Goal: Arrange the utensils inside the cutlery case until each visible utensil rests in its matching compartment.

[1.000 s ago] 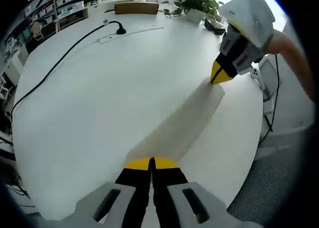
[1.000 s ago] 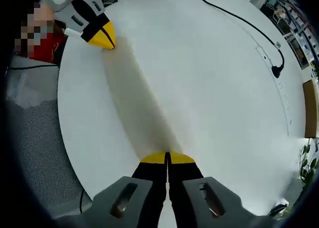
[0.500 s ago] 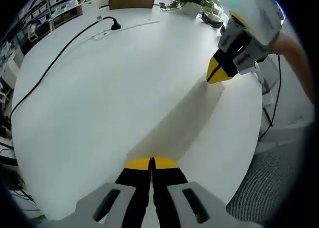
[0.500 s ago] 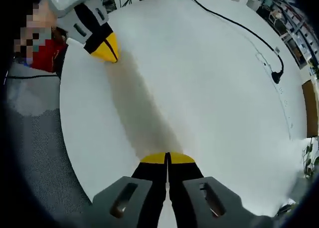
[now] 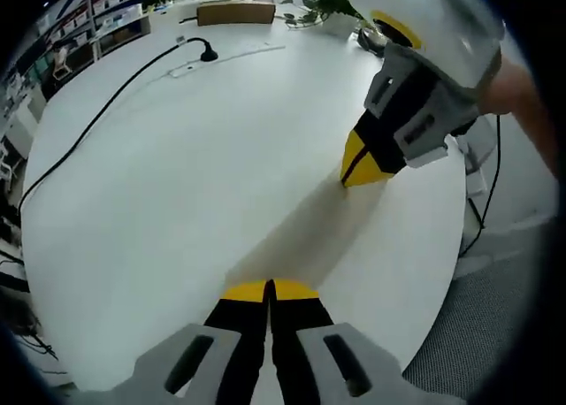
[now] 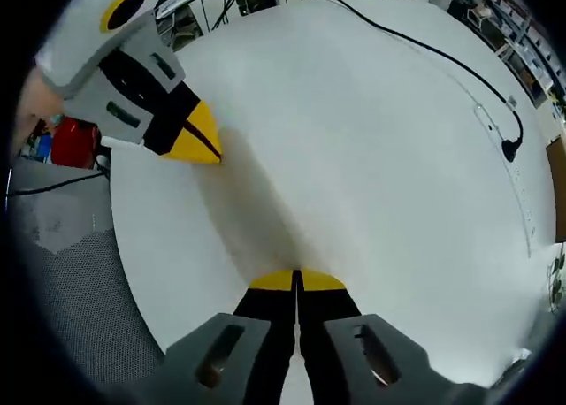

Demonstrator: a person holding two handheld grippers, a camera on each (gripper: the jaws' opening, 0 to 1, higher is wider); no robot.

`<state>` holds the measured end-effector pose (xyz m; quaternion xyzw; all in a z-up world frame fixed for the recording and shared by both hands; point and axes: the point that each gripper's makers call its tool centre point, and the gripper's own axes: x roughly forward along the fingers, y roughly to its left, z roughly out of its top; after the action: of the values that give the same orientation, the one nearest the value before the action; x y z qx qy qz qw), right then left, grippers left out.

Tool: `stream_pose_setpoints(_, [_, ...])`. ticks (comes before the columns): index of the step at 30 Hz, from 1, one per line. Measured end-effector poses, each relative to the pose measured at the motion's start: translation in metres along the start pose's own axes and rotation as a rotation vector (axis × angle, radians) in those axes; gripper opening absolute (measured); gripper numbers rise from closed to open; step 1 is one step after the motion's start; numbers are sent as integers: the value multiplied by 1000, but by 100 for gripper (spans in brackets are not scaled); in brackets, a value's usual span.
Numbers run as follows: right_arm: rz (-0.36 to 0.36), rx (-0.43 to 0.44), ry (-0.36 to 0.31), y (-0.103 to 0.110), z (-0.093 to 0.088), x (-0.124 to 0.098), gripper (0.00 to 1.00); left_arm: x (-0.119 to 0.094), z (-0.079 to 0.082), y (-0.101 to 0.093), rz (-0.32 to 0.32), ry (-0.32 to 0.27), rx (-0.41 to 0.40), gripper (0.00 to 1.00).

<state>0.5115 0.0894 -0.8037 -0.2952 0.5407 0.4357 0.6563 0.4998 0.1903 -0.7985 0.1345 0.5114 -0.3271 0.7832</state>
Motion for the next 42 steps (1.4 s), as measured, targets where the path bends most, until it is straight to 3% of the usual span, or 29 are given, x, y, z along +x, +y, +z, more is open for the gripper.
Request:
stream_pose_setpoints(2, [-22,-34,5,0,-1,0,0,1,3,-1,-4,8,-25,0])
stream_pose_setpoints(3, [-42,-114,18,0,-1,-1,0,2,4,-1,-3,4,-26,0])
stream_pose_setpoints(4, [-51,-136,24,0,0,-1,0,2,7,0,7,-11,-30,0])
stream_pose_setpoints(7, [-59,-96,38,1,0,0,0,9,17,-6,3,-34,-31,0])
stream_pose_setpoints(9, [-54,-78,41,0,-1,0,0,12,21,-7,0,-20,-14,0])
stream_pose_setpoints(11, [-47,-81,40,0,-1,-1,0,12,21,-7,-10,9,11,0])
stream_pose_setpoints(17, [-19,-47,20,-1,-2,-1,0,12,20,-6,-36,31,-23,0])
stream_pose_setpoints(19, [-18,-50,15,0,-2,-1,0,12,21,-6,-19,56,70,0])
stream_pose_setpoints(22, [-14,-48,17,0,-1,-1,0,14,21,-9,9,96,72,0])
stream_pose_setpoints(28, [-10,-39,-4,0,-3,-3,0,11,20,-6,-8,52,45,0])
stream_pose_setpoints(31, [3,19,-40,-1,-2,-3,0,10,21,-7,-48,-13,-10,0])
stream_pose_setpoints(33, [22,85,-75,-1,-1,-3,0,9,21,-7,-88,-71,-1,0])
stream_pose_setpoints(34, [49,115,-114,0,0,-4,0,8,20,-7,-104,-80,8,0])
stream_pose_setpoints(36, [120,151,-217,6,6,-4,0,4,9,-7,-117,-34,3,0])
stream_pose_setpoints(39, [148,190,-284,4,1,-6,0,-5,15,-5,-110,-124,47,8])
stream_pose_setpoints(40, [111,69,-348,-1,3,-9,0,-8,15,-5,-107,-126,60,10])
stream_pose_setpoints(42, [70,-67,-346,-5,-7,-15,10,-12,16,2,-65,-142,165,17])
